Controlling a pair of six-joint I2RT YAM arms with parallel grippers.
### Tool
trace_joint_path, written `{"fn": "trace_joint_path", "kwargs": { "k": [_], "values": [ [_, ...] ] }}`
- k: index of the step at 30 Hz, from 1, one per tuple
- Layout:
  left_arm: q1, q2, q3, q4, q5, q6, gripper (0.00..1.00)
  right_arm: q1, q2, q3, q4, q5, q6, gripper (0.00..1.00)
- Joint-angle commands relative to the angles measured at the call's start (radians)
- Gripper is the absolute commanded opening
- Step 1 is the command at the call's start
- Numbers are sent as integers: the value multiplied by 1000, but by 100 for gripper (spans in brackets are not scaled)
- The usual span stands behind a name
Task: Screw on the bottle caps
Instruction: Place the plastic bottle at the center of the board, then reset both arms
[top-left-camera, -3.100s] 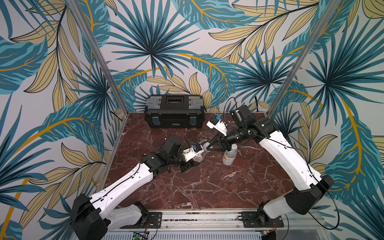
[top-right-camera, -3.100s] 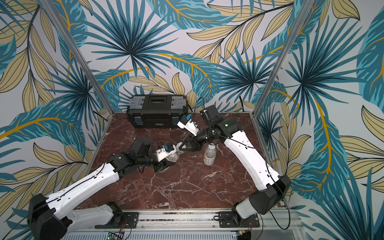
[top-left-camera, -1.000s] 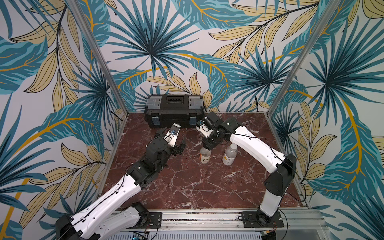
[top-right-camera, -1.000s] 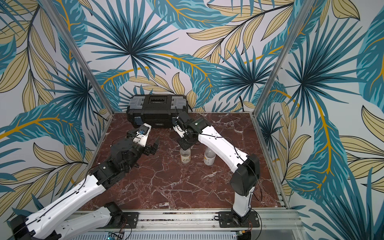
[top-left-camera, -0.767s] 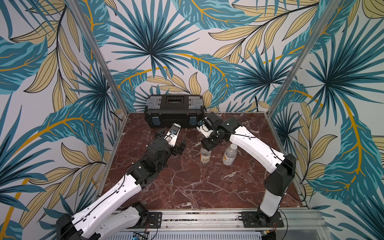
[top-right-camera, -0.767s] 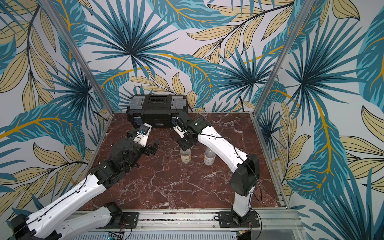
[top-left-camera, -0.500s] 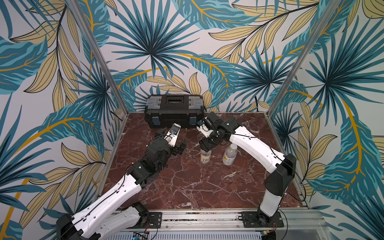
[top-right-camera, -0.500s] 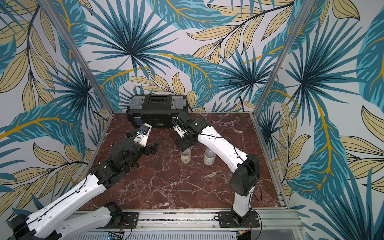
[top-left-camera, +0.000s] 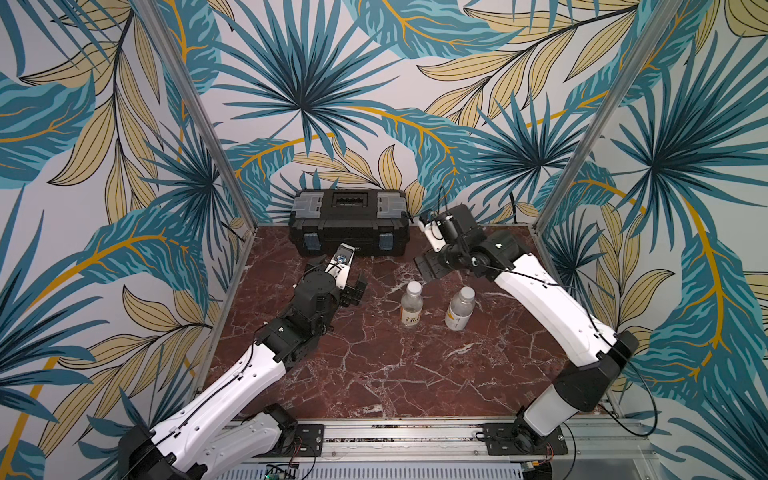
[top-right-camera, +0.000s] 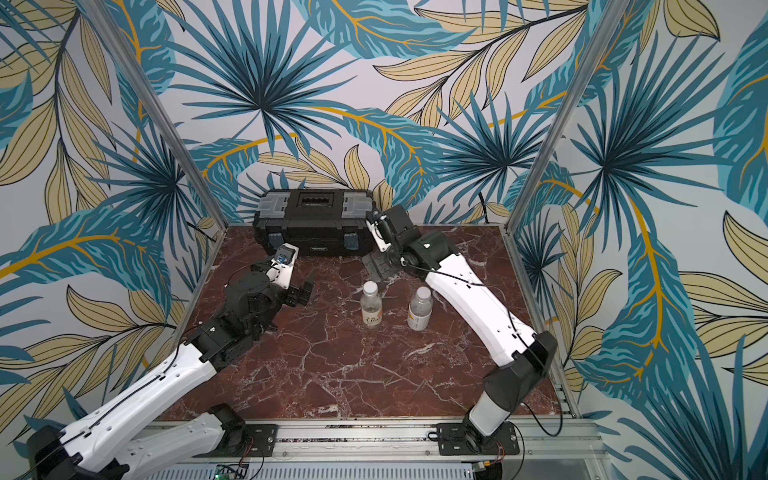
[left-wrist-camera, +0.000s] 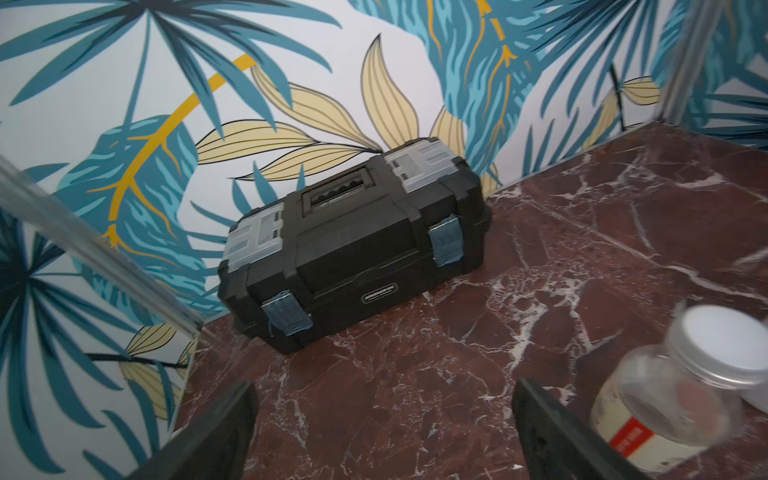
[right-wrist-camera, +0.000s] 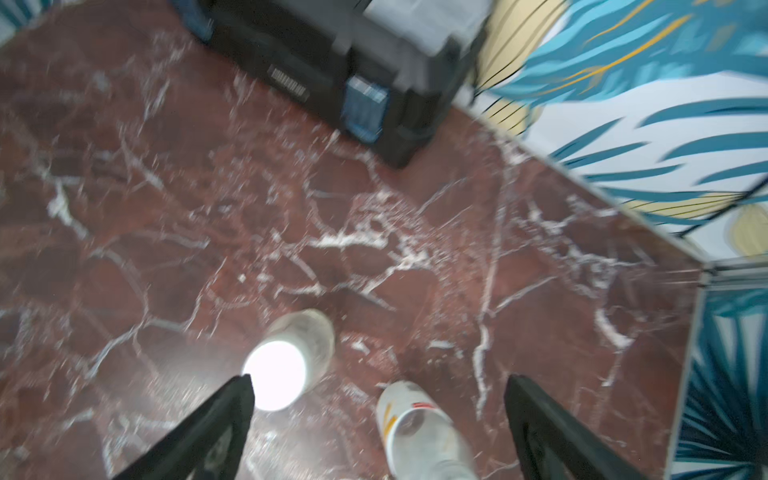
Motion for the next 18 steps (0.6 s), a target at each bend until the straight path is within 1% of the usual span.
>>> {"fn": "trace_joint_path", "kwargs": {
  "k": [1, 2, 4, 8, 10, 12, 13, 14, 18],
  "values": [
    [77, 36, -16, 43, -117, -85, 100, -106, -94, -94, 119, 129, -11, 99],
    [100, 46, -35, 64, -142, -109, 100, -138, -118, -146, 154, 134, -12, 99],
    [144, 63, -99, 138, -150, -143, 100, -217, -188, -301, 268, 130, 5, 99],
    [159, 89, -219, 322, -212, -102, 100, -331, -296, -576, 478, 87, 47, 99],
    [165, 115, -247, 364, -216, -81, 100, -363, -336, -702, 585, 90, 60, 100],
    [171, 160, -262, 390, -207, -64, 100, -389, -364, -848, 759, 105, 46, 99],
    [171, 183, -274, 417, -218, -60, 100, -399, -368, -901, 824, 93, 37, 100],
    [173, 209, -288, 443, -222, -59, 100, -410, -366, -943, 868, 75, 31, 99],
    [180, 287, -368, 614, -228, -44, 100, -429, -331, -1080, 1048, 73, 0, 99]
  ]
}}
